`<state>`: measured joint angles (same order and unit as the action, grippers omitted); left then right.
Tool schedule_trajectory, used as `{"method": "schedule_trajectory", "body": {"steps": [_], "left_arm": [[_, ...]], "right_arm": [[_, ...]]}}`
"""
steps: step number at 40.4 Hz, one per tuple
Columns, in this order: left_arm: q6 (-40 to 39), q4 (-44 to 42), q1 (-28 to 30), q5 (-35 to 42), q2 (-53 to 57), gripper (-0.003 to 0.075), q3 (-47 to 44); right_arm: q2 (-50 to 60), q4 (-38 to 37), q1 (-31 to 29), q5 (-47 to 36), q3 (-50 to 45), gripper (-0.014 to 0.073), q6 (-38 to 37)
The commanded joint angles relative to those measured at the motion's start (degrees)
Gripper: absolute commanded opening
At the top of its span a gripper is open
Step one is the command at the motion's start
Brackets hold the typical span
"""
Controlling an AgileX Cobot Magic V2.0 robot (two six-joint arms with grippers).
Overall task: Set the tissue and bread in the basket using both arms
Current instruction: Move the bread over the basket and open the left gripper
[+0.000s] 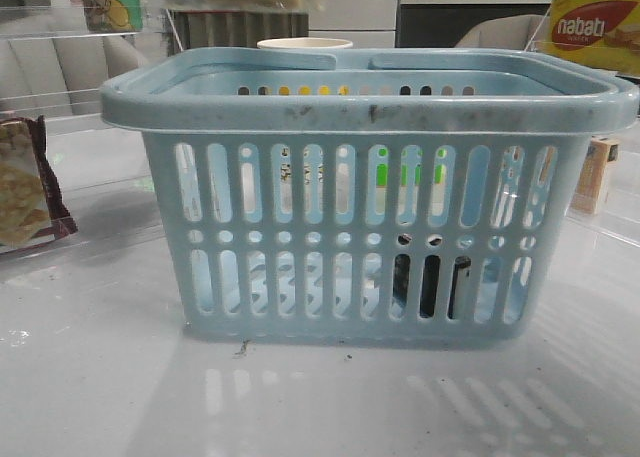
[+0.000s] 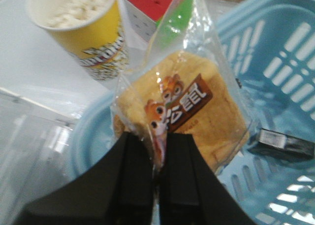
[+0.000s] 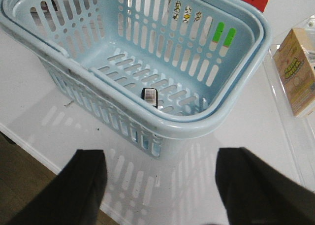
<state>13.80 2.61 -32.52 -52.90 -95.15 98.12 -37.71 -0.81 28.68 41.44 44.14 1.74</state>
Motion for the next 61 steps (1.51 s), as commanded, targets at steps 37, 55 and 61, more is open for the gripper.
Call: {"method": "schedule_trajectory", "body": {"steps": [37, 55, 61], "left_arm": [[0.0, 6.02, -4.49, 9.73, 20.36, 0.0507, -18.21], [-5.0, 4.0, -4.27, 12.42, 46.14, 0.0507, -42.27], [-5.12, 3.91, -4.27, 12.42, 53.42, 0.0507, -48.71]], "right_arm": [[0.23, -0.66, 0.13, -3.97, 1.46, 0.057, 0.42], [0.23, -0.66, 0.13, -3.97, 1.46, 0.057, 0.42], [0.22, -0.66, 0.13, -3.9, 1.46, 0.057, 0.42]]}}
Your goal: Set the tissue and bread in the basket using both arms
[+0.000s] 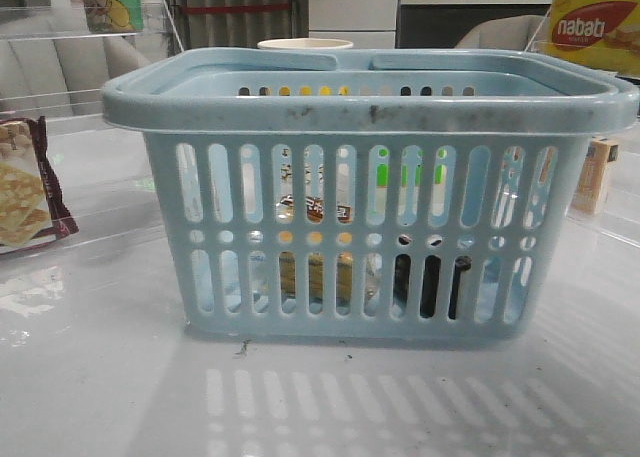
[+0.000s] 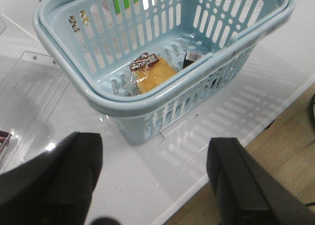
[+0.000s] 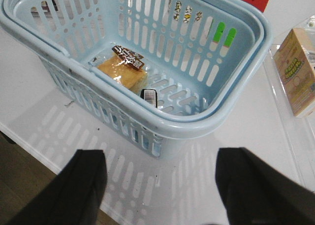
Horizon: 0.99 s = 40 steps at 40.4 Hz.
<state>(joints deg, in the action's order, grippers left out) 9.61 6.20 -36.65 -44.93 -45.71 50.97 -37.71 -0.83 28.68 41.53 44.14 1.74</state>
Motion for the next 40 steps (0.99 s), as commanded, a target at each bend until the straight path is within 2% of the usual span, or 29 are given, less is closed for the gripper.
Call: {"method": "schedule_trajectory", "body": {"steps": [1, 12, 16, 20, 26, 31, 35, 40], "left_arm": [[-0.93, 0.31, -0.15, 4.46, 4.88, 0.0507, -2.36], [-0.93, 0.31, -0.15, 5.2, 10.71, 0.0505, -7.76], [-0.93, 0.31, -0.15, 5.3, 10.71, 0.0448, -7.99], [-0.93, 0.31, -0.15, 5.4, 10.71, 0.0358, -7.99], [-0.93, 0.31, -0.15, 5.4, 10.71, 0.0233, -7.99], [-0.93, 0.31, -0.15, 5.4, 10.71, 0.0148, -7.99], [-0.93, 0.31, -0.15, 5.4, 10.71, 0.0092, -7.99], [-0.93, 0.31, -0.15, 5.4, 10.71, 0.0091, -7.99]], "right_arm": [[0.22, -0.64, 0.13, -3.6, 1.46, 0.057, 0.42], [0.22, -0.75, 0.13, 0.3, 1.46, 0.057, 0.42], [0.22, -1.84, 0.13, 1.32, 1.42, 0.0561, 0.46], [0.22, -2.22, 0.13, 2.39, 1.42, 0.0468, 0.46], [0.22, -2.22, 0.13, 3.13, 1.42, 0.0241, 0.46], [0.22, -2.22, 0.13, 3.18, 1.42, 0.0108, 0.46], [0.22, -2.22, 0.13, 3.18, 1.42, 0.0055, 0.46], [0.22, -2.22, 0.13, 3.18, 1.42, 0.0055, 0.46]]}}
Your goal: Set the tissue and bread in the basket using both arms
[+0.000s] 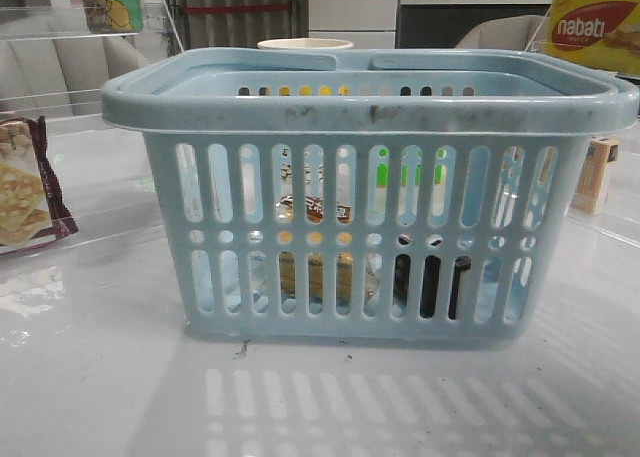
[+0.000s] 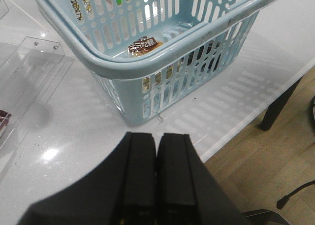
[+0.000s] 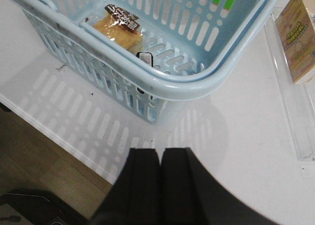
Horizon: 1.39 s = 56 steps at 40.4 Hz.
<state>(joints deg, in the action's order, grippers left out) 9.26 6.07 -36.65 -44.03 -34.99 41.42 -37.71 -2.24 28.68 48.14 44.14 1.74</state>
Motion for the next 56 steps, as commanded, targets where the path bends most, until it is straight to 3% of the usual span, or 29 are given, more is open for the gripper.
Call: {"method": "schedule_trajectory", "body": {"steps": [1, 17, 23, 30, 36, 41, 48, 56], "left_arm": [[-0.58, 0.44, -0.15, 4.5, -0.01, 0.009, 1.56], [-0.33, 0.35, 0.87, 4.74, 1.75, 0.0091, 1.44], [0.3, -0.53, 10.31, 9.65, 7.65, 0.0091, -3.27], [0.3, -0.53, 22.84, 22.21, 18.34, 0.0091, -14.42], [0.3, -0.53, 29.49, 30.11, 25.84, 0.0091, -23.34], [-1.84, -1.81, 31.62, 34.14, 30.6, 0.0091, -29.55], [-13.9, -11.53, 31.87, 36.14, 34.91, 0.0091, -35.04], [-13.8, -10.01, 34.1, 40.24, 36.42, 0.0091, -39.41]], "right_arm": [[0.22, -0.82, 0.13, -3.44, 1.42, 0.0055, 0.46], [0.22, -0.82, 0.13, -3.44, 1.42, 0.0055, 0.46], [0.22, -0.82, 0.13, -3.28, 1.42, 0.0055, 0.46], [0.22, -0.82, 0.13, -3.23, 1.42, 0.0055, 0.46], [0.22, -0.82, 0.13, -3.23, 1.42, 0.0055, 0.46], [0.22, -0.82, 0.13, -3.23, 1.42, 0.0055, 0.46], [0.22, -0.82, 0.13, -3.17, 1.42, 0.0055, 0.46], [0.22, -0.82, 0.13, -3.17, 1.42, 0.0055, 0.46]]}}
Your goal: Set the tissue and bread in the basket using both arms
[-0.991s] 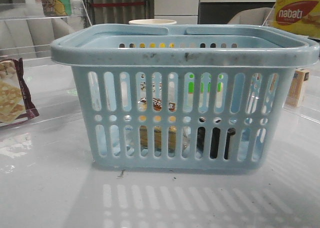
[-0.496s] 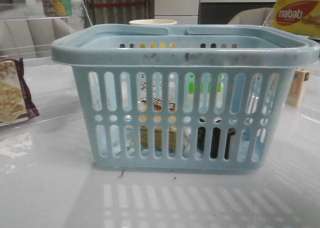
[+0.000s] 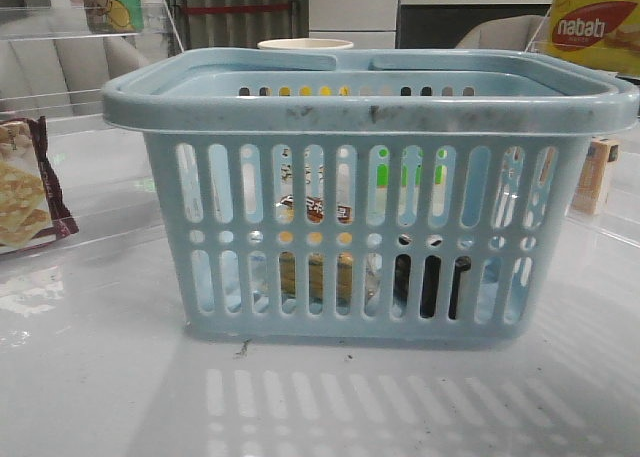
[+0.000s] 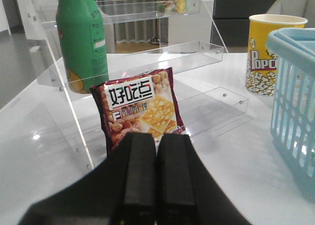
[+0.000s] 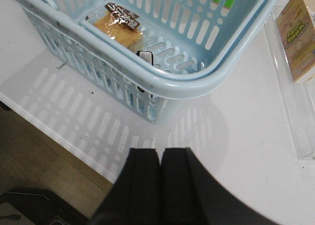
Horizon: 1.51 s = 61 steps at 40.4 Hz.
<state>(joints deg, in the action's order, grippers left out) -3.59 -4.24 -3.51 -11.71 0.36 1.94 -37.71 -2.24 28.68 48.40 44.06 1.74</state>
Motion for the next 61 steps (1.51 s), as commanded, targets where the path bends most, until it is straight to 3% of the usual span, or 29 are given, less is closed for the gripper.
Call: {"method": "schedule_trajectory", "body": {"steps": [1, 8, 15, 61], "left_arm": [[-0.8, 0.58, 1.24, 9.01, 1.07, 0.0091, -0.64], [-0.14, 1.02, 1.94, 11.71, 1.07, 0.0091, -2.34], [5.96, 4.81, 1.94, 11.71, 1.07, 0.0091, -2.34], [5.96, 4.81, 1.94, 14.57, 1.07, 0.0091, -2.34]], "right_arm": [[0.22, -0.82, 0.13, -3.43, 1.5, 0.0055, 0.46], [0.22, -0.82, 0.13, -3.31, 1.5, 0.0055, 0.46], [0.22, -0.82, 0.13, -3.31, 1.5, 0.0055, 0.46], [0.22, -0.82, 0.13, -3.31, 1.5, 0.0055, 0.46]]}}
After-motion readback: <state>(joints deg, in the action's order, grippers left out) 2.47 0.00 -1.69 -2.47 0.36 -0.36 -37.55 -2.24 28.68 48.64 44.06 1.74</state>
